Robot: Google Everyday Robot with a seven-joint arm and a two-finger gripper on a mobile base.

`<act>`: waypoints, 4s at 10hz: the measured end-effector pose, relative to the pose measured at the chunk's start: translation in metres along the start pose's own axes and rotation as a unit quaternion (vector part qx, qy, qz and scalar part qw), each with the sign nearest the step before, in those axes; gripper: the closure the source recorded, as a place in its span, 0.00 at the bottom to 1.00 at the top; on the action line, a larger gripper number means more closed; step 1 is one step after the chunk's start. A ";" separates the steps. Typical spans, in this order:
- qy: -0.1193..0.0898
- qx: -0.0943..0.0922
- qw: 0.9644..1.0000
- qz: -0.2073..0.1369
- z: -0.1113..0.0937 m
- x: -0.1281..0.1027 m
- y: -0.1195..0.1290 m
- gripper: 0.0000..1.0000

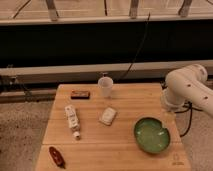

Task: Place the white sponge in the ceramic bowl

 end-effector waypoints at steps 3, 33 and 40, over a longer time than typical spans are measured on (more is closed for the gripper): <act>0.000 0.000 1.000 0.000 0.000 0.000 0.000 0.20; 0.019 0.010 0.967 -0.255 0.093 -0.191 -0.039 0.20; 0.009 -0.009 0.943 -0.332 0.126 -0.228 -0.040 0.20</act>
